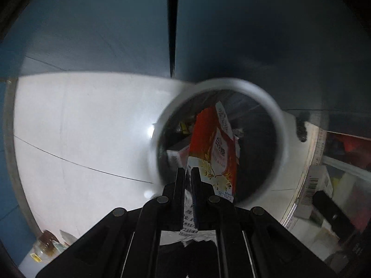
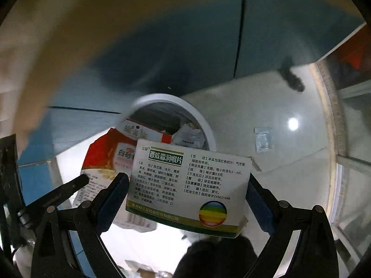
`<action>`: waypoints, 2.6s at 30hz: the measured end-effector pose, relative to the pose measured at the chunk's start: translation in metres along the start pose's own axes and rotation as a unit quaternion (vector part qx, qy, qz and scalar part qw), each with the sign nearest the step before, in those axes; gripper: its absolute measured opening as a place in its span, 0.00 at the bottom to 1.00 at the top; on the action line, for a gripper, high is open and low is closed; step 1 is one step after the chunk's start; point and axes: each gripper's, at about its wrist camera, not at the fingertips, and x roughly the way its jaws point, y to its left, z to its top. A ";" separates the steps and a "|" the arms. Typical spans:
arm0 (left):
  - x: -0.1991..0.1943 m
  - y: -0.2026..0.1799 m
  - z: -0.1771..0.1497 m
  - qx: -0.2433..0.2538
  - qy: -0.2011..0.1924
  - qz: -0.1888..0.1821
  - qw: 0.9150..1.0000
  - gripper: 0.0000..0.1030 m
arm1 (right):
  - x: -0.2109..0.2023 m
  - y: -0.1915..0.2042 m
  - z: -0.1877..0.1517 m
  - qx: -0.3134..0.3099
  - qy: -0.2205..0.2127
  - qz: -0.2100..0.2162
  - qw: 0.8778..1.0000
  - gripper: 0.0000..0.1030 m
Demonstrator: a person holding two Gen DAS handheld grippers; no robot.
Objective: Collect trash
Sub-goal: 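Carry the sugar bag and medicine box down over the bin and open both tools, then raise both empty tools up away from the bin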
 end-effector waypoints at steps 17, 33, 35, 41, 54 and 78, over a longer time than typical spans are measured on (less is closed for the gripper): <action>0.004 0.004 -0.009 0.021 -0.023 0.048 0.998 0.82 | 0.103 0.023 0.016 -0.056 0.061 -0.024 0.996 0.98; -0.047 0.016 -0.070 0.009 -0.073 0.085 0.994 1.00 | 0.052 0.032 -0.016 -0.117 0.040 -0.056 0.991 1.00; -0.063 0.013 -0.083 0.013 -0.082 0.093 0.992 1.00 | 0.036 0.031 -0.024 -0.122 0.031 -0.067 0.990 1.00; -0.140 0.002 -0.131 0.018 -0.099 0.086 0.991 1.00 | -0.042 0.030 -0.052 -0.135 0.009 -0.079 0.988 1.00; -0.405 -0.033 -0.233 0.066 -0.190 0.027 0.979 1.00 | -0.350 0.062 -0.123 -0.165 -0.096 -0.074 0.979 1.00; -0.631 -0.032 -0.345 0.086 -0.288 -0.119 0.946 1.00 | -0.653 0.109 -0.237 -0.199 -0.185 0.075 0.959 1.00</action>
